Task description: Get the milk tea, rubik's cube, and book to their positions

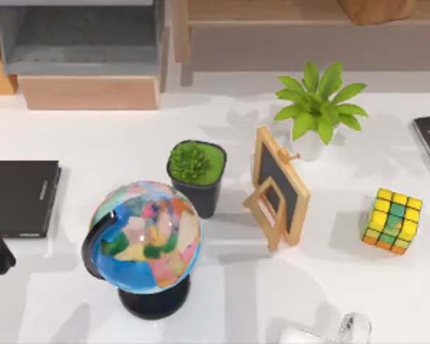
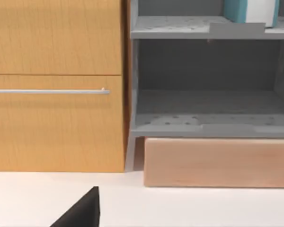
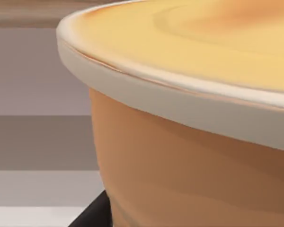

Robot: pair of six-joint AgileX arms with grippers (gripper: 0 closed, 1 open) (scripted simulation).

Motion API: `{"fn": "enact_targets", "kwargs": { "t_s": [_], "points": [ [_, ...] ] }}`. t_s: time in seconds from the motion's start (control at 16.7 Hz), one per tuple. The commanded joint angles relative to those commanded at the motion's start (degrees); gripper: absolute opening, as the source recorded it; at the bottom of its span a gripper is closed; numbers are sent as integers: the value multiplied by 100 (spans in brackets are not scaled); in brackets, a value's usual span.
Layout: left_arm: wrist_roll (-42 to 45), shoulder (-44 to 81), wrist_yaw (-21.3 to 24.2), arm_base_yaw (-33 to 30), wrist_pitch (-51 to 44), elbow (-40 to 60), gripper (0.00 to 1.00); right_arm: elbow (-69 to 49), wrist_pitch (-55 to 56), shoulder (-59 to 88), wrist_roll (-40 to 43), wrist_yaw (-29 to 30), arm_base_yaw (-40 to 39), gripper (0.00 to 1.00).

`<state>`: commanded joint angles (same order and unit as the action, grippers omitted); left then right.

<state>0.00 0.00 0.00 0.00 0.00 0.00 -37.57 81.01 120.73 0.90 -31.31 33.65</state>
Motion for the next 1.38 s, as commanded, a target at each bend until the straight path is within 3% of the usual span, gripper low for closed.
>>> {"fn": "enact_targets", "kwargs": {
  "t_s": [0.48, 1.38],
  "points": [
    [0, 0, 0, 0, 0, 0, 100, 0, 0, 0, 0, 0, 0, 98],
    [0, 0, 0, 0, 0, 0, 100, 345, 204, -132, 7, -179, 175, 100]
  ]
}}
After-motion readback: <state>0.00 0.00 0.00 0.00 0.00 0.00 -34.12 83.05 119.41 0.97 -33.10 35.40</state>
